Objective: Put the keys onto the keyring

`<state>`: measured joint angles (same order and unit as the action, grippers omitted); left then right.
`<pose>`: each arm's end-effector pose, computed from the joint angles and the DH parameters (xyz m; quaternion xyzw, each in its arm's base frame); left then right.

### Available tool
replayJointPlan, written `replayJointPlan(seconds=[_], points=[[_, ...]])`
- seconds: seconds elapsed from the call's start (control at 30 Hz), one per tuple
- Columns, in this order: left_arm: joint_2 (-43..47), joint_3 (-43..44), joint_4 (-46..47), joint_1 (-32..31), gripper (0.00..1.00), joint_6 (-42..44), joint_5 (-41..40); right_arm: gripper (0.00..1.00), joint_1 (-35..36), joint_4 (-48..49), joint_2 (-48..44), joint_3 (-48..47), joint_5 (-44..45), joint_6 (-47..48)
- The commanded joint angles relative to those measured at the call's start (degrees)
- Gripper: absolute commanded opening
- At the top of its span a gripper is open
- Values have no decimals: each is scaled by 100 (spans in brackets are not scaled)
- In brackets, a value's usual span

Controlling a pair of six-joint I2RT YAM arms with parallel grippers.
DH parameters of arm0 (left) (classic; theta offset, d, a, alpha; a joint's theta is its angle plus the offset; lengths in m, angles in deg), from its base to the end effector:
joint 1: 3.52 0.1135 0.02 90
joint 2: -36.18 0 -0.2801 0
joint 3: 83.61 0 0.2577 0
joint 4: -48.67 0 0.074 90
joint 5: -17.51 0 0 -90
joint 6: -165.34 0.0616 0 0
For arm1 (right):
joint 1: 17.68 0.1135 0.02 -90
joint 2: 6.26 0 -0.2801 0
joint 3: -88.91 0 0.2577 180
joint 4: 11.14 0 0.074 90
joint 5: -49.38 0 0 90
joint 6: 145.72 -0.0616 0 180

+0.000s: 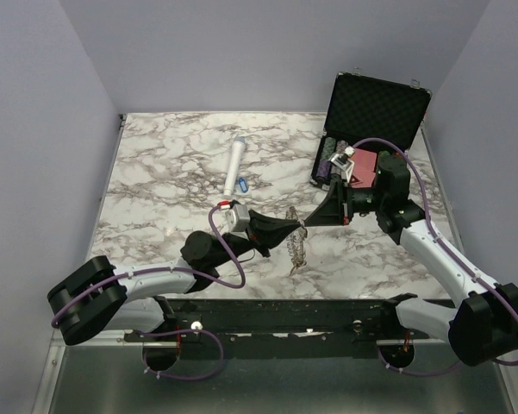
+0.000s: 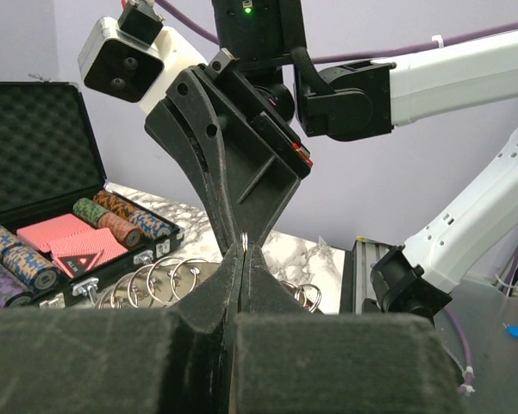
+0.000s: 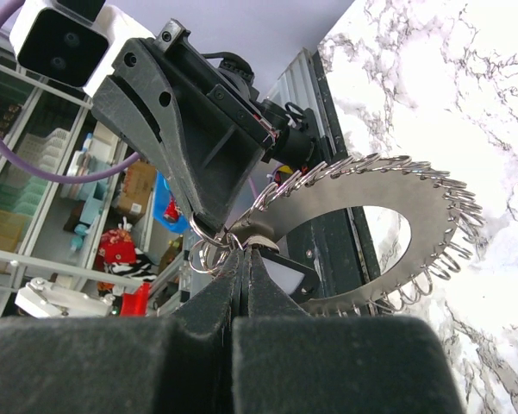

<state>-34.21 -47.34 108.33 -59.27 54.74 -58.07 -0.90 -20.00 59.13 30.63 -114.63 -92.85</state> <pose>0.1336 -0.2235 0.2904 0.2610 0.4723 -0.5713 0.6184 0.2189 0.1279 0.3112 -0.2440 0.6916 0.6463 0.2107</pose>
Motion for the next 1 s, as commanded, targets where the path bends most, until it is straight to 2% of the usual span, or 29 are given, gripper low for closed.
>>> replayJointPlan(seconds=[0.0,0.3,0.37,0.4,0.43,0.47,0.5,0.6,0.63,0.67,0.77,0.87,0.97], points=[[236,49,1407,72,0,-67,518,2,-8,296,80,-36,54,-155],[649,-84,371,266,0,170,817,3,-16,384,97,-220,-157,-49],[754,-14,-129,292,0,302,879,11,-25,384,80,-255,-200,12],[798,22,-297,318,0,398,940,23,-25,375,80,-299,-270,125],[851,92,-673,354,0,477,984,45,-43,166,54,-413,-306,344],[939,205,-1025,406,0,574,1010,56,-121,-236,53,-640,-306,807],[1018,302,-1420,476,0,670,1080,63,-209,-989,53,-921,-263,1517],[1352,925,-2991,783,0,908,1344,72,-456,-3774,132,-2229,656,4486],[1448,1145,-3510,854,0,1013,1379,75,-456,-4426,158,-2538,1052,5356],[1519,1408,-4124,924,0,1092,1389,75,-473,-4850,141,-2732,1335,5817],[1607,2103,-5621,1162,0,1041,1371,78,-517,-5495,53,-3067,2004,6313],[1643,2631,-6641,1303,0,927,1328,79,-640,-5865,-34,-3200,2067,6525],[1651,3079,-7634,1400,0,909,1213,80,-877,-5760,-315,-2990,1865,6402]])
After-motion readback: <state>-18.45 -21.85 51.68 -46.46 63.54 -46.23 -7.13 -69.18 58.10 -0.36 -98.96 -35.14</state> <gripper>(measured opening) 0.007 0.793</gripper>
